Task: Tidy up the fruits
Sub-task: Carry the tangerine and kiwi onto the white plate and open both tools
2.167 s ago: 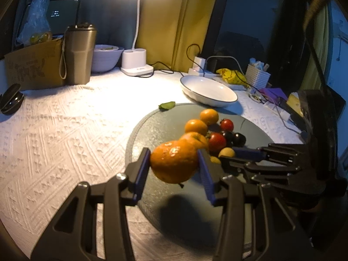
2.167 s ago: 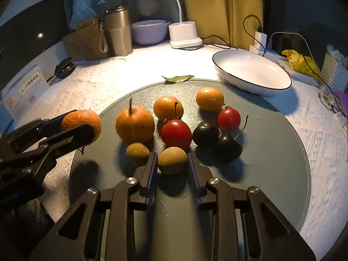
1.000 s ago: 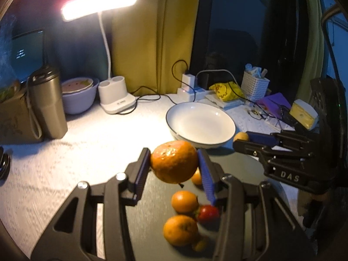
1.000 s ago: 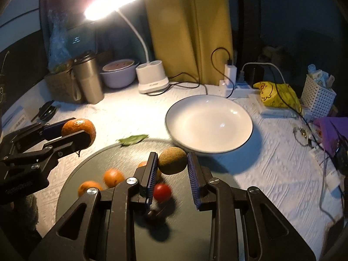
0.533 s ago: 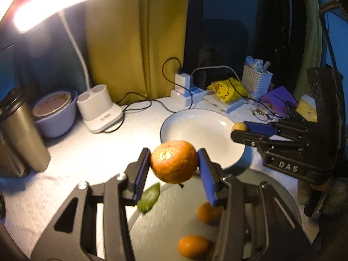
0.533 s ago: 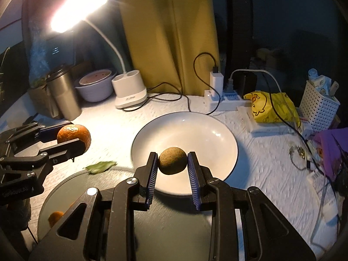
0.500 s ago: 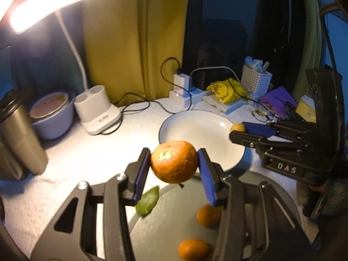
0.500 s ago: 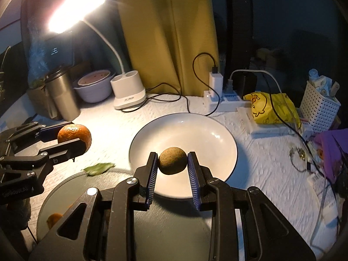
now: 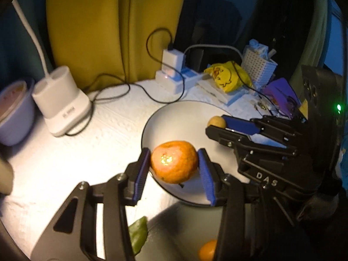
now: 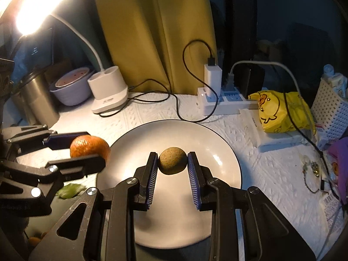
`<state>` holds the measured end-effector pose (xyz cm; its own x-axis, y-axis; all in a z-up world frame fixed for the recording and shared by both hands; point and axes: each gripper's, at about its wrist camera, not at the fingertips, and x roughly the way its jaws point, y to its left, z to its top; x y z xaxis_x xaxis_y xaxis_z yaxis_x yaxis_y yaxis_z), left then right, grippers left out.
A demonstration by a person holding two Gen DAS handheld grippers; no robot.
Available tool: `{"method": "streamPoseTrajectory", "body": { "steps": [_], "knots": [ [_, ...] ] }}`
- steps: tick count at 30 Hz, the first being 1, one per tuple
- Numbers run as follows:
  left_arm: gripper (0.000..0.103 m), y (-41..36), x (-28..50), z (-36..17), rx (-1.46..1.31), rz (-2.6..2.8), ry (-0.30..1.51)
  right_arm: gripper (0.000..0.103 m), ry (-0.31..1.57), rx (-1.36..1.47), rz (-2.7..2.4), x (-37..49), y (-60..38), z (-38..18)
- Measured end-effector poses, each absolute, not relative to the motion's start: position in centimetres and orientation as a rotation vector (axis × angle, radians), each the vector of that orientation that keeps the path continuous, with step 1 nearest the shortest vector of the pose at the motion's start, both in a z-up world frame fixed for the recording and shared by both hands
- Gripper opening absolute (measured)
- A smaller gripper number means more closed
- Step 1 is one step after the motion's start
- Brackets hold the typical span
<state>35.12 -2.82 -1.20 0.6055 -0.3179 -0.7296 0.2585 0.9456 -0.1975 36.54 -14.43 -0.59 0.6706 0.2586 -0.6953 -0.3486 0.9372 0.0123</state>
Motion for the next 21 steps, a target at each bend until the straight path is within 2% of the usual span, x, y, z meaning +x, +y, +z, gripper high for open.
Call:
{"method": "streamPoseTrajectory", "body": {
  "steps": [8,13,17,21],
  "knots": [
    [0.046,-2.6,36.8,-2.3,-0.121,-0.315,0.907,0.03,0.813,-0.11,0.332,38.4,-14.5,-2.6],
    [0.05,-2.2,36.1,-1.1,-0.117,-0.297,0.864,0.031,0.827,-0.108,0.313,38.5,-14.5,-2.7],
    [0.06,-1.7,34.9,0.3,-0.128,-0.289,0.83,0.045,0.822,-0.109,0.286,38.1,-14.5,-2.2],
    [0.064,-1.2,33.7,1.3,-0.135,-0.28,0.806,0.049,0.797,-0.1,0.28,37.2,-14.7,-0.9]
  ]
}}
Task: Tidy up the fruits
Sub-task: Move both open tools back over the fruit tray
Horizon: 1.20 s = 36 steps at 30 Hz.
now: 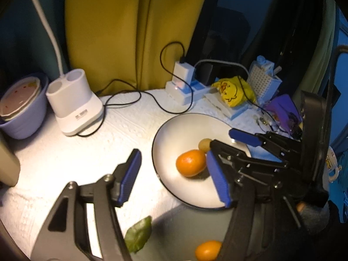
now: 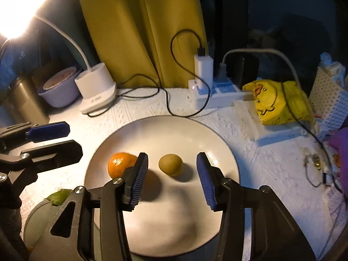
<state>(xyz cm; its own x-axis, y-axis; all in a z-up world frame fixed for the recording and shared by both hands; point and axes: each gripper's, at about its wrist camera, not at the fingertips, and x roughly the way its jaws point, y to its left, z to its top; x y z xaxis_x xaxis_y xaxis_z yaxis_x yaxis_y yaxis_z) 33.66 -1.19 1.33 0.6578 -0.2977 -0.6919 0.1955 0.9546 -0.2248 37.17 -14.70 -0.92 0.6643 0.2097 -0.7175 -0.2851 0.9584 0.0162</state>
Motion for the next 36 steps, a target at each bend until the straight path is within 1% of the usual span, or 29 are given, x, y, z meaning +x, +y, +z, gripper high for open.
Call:
{"method": "streamPoseTrajectory", "body": {
  "steps": [17,28,36],
  "knots": [
    [0.066,0.8,24.8,5.3,-0.137,-0.24,0.697,0.049,0.723,-0.11,0.286,29.5,-13.4,3.2],
    [0.066,1.2,19.4,4.6,-0.166,-0.208,0.693,0.049,0.72,-0.117,0.324,24.2,-12.9,3.2],
    [0.067,1.1,16.1,2.8,-0.186,-0.198,0.708,0.049,0.744,-0.127,0.348,20.9,-12.5,2.1]
  ]
}}
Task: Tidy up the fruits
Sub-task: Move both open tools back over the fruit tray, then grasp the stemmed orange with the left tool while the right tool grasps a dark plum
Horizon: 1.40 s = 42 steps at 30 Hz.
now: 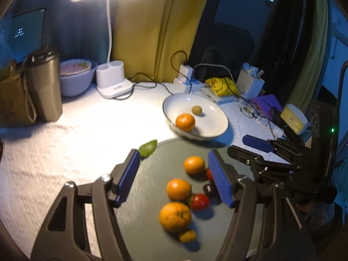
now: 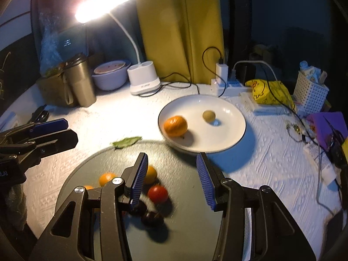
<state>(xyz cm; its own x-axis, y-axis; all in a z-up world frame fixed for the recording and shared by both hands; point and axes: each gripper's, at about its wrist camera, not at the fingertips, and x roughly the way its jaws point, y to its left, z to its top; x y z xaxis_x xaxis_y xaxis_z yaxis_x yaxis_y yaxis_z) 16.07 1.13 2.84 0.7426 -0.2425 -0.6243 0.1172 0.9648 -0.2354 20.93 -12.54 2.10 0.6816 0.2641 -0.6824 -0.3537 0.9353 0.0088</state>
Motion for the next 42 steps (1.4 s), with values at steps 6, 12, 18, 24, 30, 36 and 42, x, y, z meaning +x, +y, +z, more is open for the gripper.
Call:
{"method": "streamPoseTrajectory", "body": {
  "steps": [6,12,18,24,30,36,42],
  "knots": [
    [0.067,0.8,14.5,1.4,-0.195,-0.199,0.731,0.049,0.78,-0.123,0.347,19.2,-12.6,0.5],
    [0.067,0.2,13.3,-0.1,-0.196,-0.204,0.759,0.049,0.809,-0.115,0.35,17.9,-12.9,-0.7],
    [0.067,-0.1,12.7,-1.8,-0.189,-0.2,0.798,0.049,0.846,-0.106,0.362,17.1,-13.1,-2.2],
    [0.067,-0.2,12.8,-3.0,-0.168,-0.181,0.829,0.049,0.862,-0.099,0.378,16.9,-13.0,-2.8],
    [0.066,-0.5,13.2,-3.8,-0.137,-0.161,0.849,0.049,0.885,-0.101,0.395,17.2,-12.6,-3.7],
    [0.066,-0.7,13.6,-4.5,-0.11,-0.161,0.852,0.049,0.899,-0.105,0.402,17.5,-12.4,-4.2],
    [0.05,-1.0,13.9,-4.6,-0.1,-0.188,0.855,0.042,0.898,-0.113,0.431,17.7,-12.2,-4.2]
  ]
}}
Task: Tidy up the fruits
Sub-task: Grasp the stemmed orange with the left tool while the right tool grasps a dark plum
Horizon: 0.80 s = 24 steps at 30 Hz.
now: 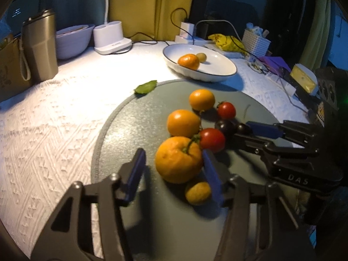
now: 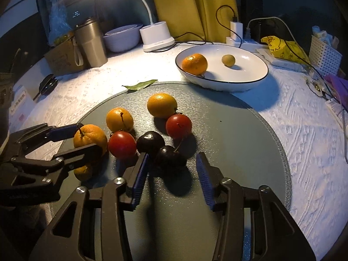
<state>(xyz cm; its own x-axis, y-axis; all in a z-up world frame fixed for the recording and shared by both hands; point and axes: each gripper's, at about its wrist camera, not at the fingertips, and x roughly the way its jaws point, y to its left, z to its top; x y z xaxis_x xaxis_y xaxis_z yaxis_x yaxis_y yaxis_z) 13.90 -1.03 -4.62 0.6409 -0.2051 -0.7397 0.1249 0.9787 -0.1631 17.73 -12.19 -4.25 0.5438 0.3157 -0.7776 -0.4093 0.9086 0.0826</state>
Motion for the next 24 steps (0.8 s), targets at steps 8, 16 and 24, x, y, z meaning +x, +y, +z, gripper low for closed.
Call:
{"method": "streamPoseTrajectory", "body": {
  "steps": [8,16,24],
  "knots": [
    [0.045,-1.4,13.9,-4.3,-0.085,-0.207,0.849,0.03,0.902,-0.11,0.455,17.8,-12.1,-4.3],
    [0.045,-1.3,13.7,-2.7,-0.081,-0.209,0.818,0.03,0.885,-0.125,0.469,17.7,-11.8,-3.6],
    [0.045,-1.0,14.9,-1.0,-0.075,-0.208,0.788,0.03,0.843,-0.124,0.453,18.5,-12.6,-1.7]
  ]
}}
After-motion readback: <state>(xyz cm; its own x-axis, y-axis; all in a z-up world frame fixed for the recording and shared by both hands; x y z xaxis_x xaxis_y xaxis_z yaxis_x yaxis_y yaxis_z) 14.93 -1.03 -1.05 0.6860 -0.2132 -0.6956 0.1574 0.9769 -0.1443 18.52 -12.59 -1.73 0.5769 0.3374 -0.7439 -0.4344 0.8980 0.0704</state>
